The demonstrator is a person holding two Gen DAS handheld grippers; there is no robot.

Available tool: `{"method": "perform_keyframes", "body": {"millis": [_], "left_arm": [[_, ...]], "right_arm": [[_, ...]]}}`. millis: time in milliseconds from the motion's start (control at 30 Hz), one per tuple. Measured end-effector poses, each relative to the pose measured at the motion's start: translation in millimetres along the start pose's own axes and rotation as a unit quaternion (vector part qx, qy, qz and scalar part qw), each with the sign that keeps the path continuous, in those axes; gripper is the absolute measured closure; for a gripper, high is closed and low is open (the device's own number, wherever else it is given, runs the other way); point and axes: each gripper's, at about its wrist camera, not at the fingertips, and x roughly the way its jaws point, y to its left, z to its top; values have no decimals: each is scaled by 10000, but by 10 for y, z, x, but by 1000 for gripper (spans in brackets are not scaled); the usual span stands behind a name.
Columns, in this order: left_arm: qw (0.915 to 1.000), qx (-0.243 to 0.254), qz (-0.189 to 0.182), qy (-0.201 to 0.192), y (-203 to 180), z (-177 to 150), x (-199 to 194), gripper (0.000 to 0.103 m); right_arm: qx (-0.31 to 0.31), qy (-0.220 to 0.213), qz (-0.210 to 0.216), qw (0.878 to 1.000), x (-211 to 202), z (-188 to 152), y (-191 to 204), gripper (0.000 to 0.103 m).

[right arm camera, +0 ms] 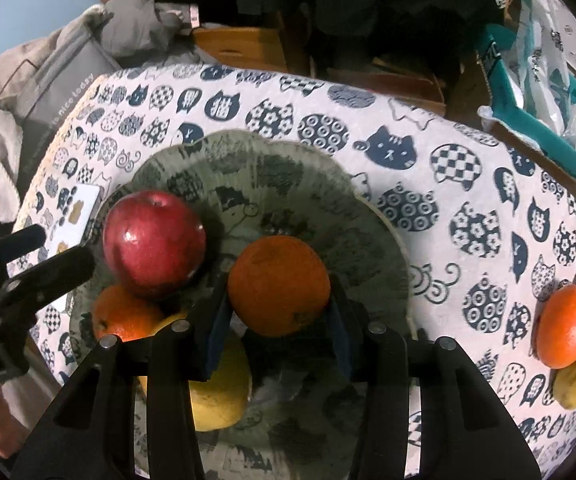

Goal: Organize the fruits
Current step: 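Lower the pomegranate into the bowl and open left tool while right tool releases the tangerine, then withdraw both tools from the bowl back toward the fruit row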

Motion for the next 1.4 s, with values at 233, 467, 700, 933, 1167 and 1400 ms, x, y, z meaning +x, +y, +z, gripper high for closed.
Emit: {"method": "perform_keyframes", "body": {"millis": [233, 467, 700, 933, 1167, 1400], "left_arm": [[9999, -131, 45, 43, 140, -157, -67, 15], [9999, -74, -14, -95, 117, -190, -261, 15], [9994, -11, -146, -321, 37, -222, -521, 15], [9973, 151, -291, -650, -113, -271, -825, 15], [9925, 418, -493, -1034, -317, -305, -1181, 15], [9872, 621, -651, -1320, -462, -369, -1476, 14]], "right_arm": [[-79, 36, -62, 9999, 28, 3, 112, 49], [-84, -219, -75, 9997, -211, 32, 139, 43], [-119, -701, -284, 9971, -682, 24, 146, 41], [-167, -1118, -732, 9909, -1137, -85, 89, 38], [-222, -1566, -990, 9824, -1650, -233, 65, 38], [-203, -1961, -1111, 9741, -2093, -415, 15, 34]]}}
